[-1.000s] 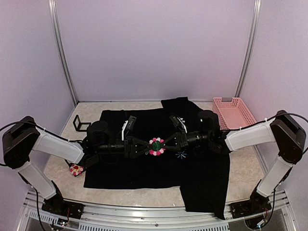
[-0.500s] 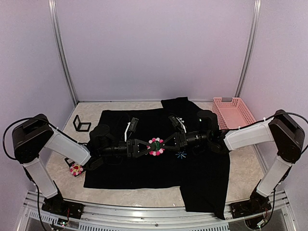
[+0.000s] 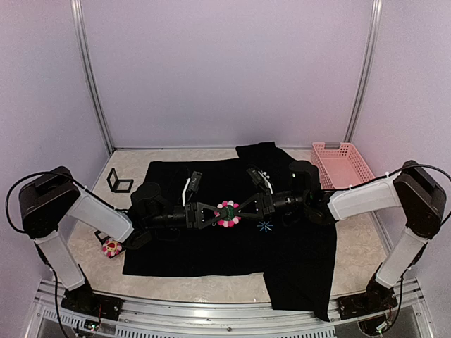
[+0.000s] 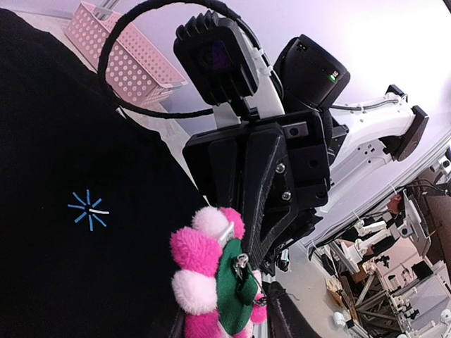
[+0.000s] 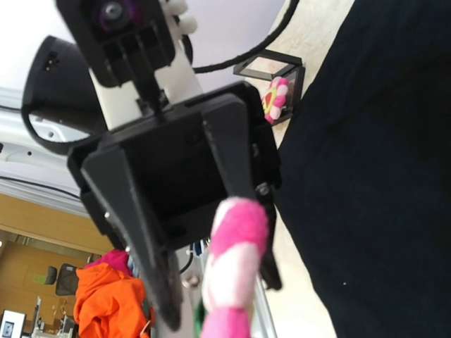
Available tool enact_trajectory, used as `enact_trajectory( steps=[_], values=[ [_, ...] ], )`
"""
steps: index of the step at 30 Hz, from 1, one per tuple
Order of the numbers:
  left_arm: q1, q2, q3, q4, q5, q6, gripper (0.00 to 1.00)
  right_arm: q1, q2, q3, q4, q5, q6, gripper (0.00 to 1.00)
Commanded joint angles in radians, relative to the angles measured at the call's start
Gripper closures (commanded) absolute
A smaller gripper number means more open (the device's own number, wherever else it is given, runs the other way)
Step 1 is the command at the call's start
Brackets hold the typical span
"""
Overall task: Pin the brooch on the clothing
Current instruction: Pass from the right arm to the left
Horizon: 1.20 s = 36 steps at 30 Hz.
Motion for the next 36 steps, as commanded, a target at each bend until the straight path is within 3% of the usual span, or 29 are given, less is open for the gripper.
enact_trajectory(
  steps=[1,4,7,10,22,31,36],
  values=[
    [-0.010,-0.002,0.023,0.023,0.001,0.025,0.64,-0.010,0.009,0.026,0.019,-0.001,-0.001,1.00],
    [-0.016,-0.009,0.029,-0.004,-0.003,0.042,0.63,-0.009,0.010,0.027,0.019,0.000,-0.001,1.00],
    [-0.020,-0.011,0.039,-0.027,-0.004,0.051,0.70,-0.011,0.013,0.029,0.025,-0.004,0.003,1.00],
    [-0.022,-0.013,0.042,-0.032,-0.012,0.051,0.72,-0.010,0.008,0.034,0.021,-0.007,0.000,1.00],
    [-0.017,-0.012,0.047,-0.019,0.004,0.037,1.00,0.002,0.007,0.024,0.042,-0.021,0.004,1.00],
    [-0.017,-0.016,0.044,-0.002,0.018,0.013,1.00,0.012,0.007,0.022,0.066,-0.045,-0.006,1.00],
    [-0.011,-0.022,0.043,0.003,0.038,-0.010,1.00,0.013,-0.018,0.042,-0.034,-0.039,-0.134,0.86]
  ],
)
